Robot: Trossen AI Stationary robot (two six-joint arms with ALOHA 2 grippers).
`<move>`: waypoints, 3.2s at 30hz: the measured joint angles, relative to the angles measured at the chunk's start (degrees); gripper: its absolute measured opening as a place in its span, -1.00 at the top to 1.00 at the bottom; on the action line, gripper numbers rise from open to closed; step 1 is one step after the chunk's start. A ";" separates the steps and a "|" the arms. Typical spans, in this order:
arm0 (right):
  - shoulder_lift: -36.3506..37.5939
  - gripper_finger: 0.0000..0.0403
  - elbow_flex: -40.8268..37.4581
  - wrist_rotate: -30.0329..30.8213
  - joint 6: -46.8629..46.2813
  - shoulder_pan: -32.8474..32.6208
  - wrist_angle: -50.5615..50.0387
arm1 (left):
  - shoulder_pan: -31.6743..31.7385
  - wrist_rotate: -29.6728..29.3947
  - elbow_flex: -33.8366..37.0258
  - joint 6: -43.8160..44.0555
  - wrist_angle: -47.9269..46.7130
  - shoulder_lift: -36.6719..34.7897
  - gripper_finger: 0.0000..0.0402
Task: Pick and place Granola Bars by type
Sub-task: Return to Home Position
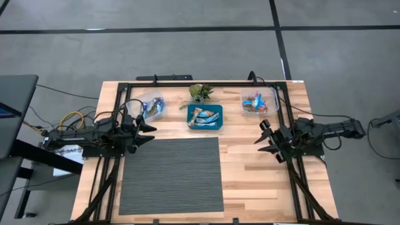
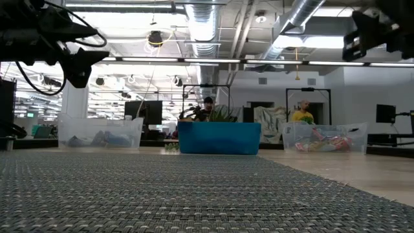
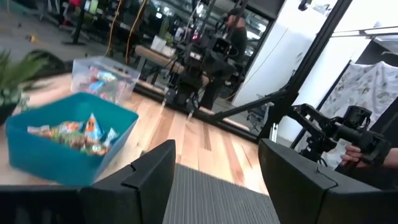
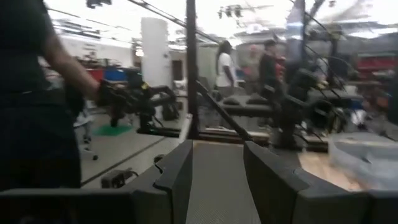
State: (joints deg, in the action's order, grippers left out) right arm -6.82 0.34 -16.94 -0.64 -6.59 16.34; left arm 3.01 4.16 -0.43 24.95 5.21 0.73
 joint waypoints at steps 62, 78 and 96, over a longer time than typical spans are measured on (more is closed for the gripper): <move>6.72 0.33 -0.07 10.37 -11.46 0.00 -14.51 | 0.00 -3.09 0.04 -12.25 -3.04 0.79 -0.11; 6.72 0.34 -0.07 10.37 -11.46 0.00 -14.51 | 0.00 -3.10 0.04 -12.16 -3.04 0.79 -0.11; 6.72 0.34 -0.07 10.37 -11.46 0.00 -14.50 | 0.00 -3.10 0.04 -11.94 -3.04 0.77 -0.11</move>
State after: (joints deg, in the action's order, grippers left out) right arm -0.10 0.27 -6.57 -12.10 -6.59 1.84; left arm 3.01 1.06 -0.38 13.02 2.17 1.51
